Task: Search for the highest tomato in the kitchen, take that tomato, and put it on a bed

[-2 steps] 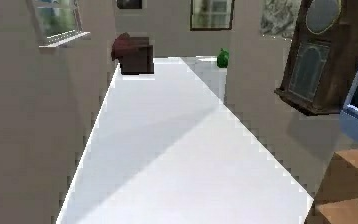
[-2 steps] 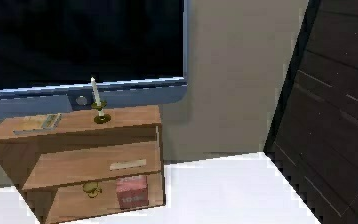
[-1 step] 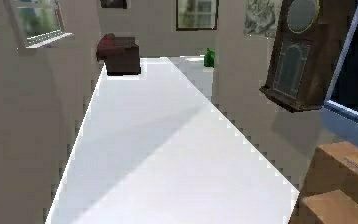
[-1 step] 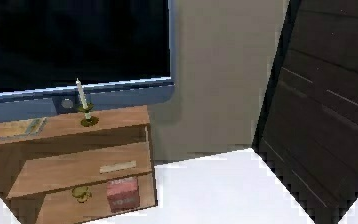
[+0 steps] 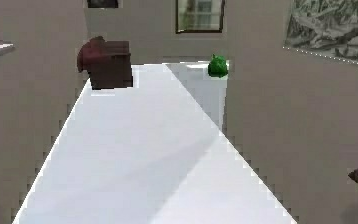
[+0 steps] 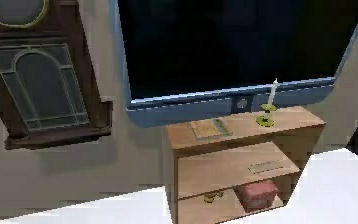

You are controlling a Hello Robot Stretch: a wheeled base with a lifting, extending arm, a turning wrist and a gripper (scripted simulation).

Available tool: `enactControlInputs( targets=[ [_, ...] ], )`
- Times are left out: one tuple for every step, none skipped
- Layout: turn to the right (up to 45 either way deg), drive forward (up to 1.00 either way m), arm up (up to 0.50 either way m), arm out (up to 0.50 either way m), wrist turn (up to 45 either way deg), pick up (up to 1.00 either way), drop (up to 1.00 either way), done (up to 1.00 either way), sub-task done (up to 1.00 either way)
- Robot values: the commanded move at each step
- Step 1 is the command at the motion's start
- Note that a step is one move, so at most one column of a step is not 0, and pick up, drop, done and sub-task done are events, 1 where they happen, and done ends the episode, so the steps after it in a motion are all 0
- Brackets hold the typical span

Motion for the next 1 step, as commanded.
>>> enactControlInputs(
  targets=[
    [0.0, 1.00, 0.00, 0.00, 0.0, 0.00, 0.00, 0.00, 0.00]
  ],
)
